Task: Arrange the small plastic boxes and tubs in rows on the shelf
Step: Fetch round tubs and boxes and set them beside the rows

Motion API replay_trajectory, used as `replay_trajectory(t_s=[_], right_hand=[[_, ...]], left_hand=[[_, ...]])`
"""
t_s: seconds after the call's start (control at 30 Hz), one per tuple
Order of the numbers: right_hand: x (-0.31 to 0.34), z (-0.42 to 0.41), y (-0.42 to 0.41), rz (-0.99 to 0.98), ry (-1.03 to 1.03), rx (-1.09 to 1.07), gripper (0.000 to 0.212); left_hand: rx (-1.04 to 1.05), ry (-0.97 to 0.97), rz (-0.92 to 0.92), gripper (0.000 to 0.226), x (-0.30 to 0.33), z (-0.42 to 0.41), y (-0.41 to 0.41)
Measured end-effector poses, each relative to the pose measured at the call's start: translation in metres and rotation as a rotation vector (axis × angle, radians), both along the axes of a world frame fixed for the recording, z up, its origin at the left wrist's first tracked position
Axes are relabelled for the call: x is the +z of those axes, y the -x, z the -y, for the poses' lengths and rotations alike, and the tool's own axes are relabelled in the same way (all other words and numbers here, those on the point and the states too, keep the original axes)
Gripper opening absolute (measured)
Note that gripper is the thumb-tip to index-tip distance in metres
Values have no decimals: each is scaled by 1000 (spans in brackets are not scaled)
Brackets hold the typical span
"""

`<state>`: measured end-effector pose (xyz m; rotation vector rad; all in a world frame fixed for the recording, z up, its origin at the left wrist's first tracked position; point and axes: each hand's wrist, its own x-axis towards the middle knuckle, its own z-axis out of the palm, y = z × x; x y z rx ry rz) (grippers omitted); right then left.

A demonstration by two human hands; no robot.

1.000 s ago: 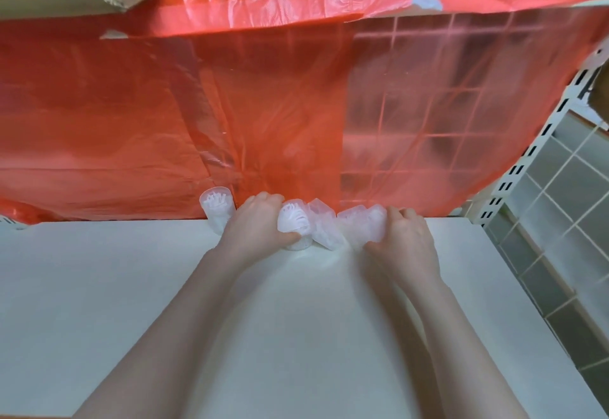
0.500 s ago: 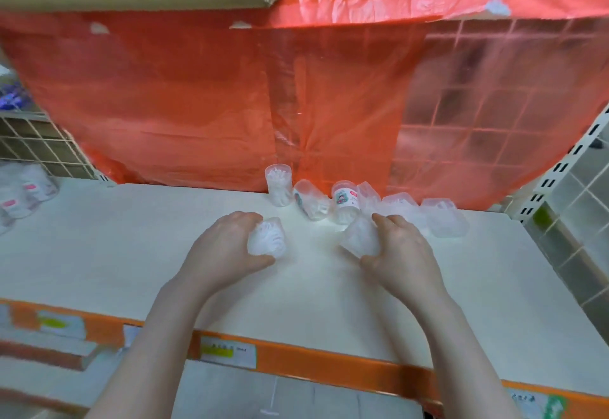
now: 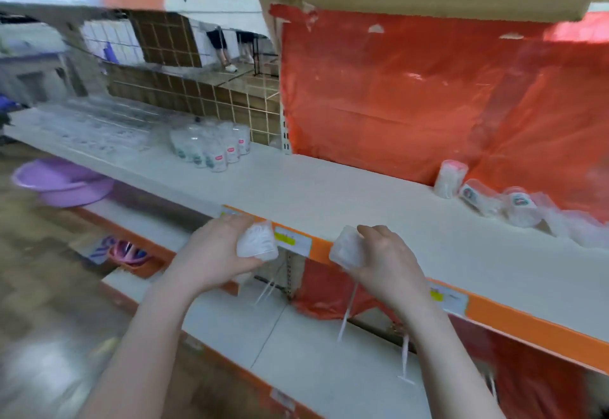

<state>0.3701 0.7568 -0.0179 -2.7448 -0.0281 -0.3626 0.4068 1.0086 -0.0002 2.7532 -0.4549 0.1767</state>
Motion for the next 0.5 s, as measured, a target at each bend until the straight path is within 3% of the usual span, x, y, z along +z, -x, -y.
replay_trajectory(t_s=[0.17,0.5], right_hand=[[-4,-99,-2,-7,-1,97,49],[6,-228,-53,-5,0,243,48]], left_hand=[[78,-18,-19,51,1,-100,21],[195,52,-3,66,4,-226,11]])
